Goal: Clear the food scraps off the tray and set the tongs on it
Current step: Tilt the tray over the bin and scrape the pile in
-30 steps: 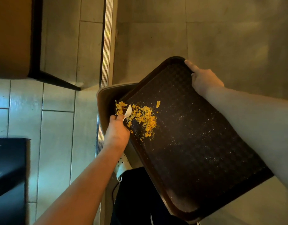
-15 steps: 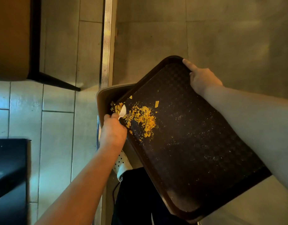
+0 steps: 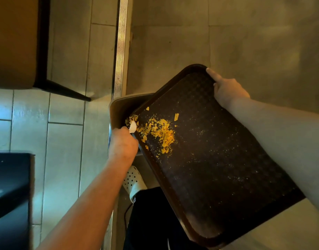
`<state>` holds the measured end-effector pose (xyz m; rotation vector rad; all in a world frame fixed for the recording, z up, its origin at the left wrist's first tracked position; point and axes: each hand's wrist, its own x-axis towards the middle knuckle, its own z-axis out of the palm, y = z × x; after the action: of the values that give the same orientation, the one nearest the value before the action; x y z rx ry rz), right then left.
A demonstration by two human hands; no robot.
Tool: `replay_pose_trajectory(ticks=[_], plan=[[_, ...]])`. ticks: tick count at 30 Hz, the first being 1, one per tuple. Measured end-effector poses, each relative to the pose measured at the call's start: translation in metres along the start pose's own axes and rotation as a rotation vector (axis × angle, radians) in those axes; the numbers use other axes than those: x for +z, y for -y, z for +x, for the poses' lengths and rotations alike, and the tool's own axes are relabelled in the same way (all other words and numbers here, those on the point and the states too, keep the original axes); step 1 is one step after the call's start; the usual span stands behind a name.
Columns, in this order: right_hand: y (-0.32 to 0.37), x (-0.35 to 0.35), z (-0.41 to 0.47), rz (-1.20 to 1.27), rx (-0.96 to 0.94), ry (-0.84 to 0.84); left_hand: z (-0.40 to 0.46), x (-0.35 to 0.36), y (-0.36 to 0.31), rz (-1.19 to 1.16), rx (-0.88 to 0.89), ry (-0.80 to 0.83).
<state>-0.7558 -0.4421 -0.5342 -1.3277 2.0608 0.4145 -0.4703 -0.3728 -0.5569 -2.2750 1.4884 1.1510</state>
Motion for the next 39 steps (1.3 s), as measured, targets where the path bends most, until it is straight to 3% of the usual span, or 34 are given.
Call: replay_pose_trajectory(ticks=[9, 19, 26, 35, 39], plan=[[0.0, 0.004, 0.002, 0.072, -0.013, 0.015, 0.015, 0.003, -0.032, -0.126, 0.145, 0.074], [0.004, -0.002, -0.004, 0.054, -0.014, 0.018, 0.007, 0.004, 0.009, -0.058, -0.012, 0.057], [0.002, 0.0, -0.004, 0.074, -0.024, -0.005, 0.001, 0.012, 0.015, -0.07, 0.083, 0.021], [-0.001, 0.001, -0.002, 0.069, -0.026, -0.013, 0.011, 0.018, 0.009, -0.114, 0.046, 0.02], [-0.003, 0.0, -0.004, 0.073, -0.03, -0.01, -0.023, 0.021, 0.03, -0.336, 0.028, -0.031]])
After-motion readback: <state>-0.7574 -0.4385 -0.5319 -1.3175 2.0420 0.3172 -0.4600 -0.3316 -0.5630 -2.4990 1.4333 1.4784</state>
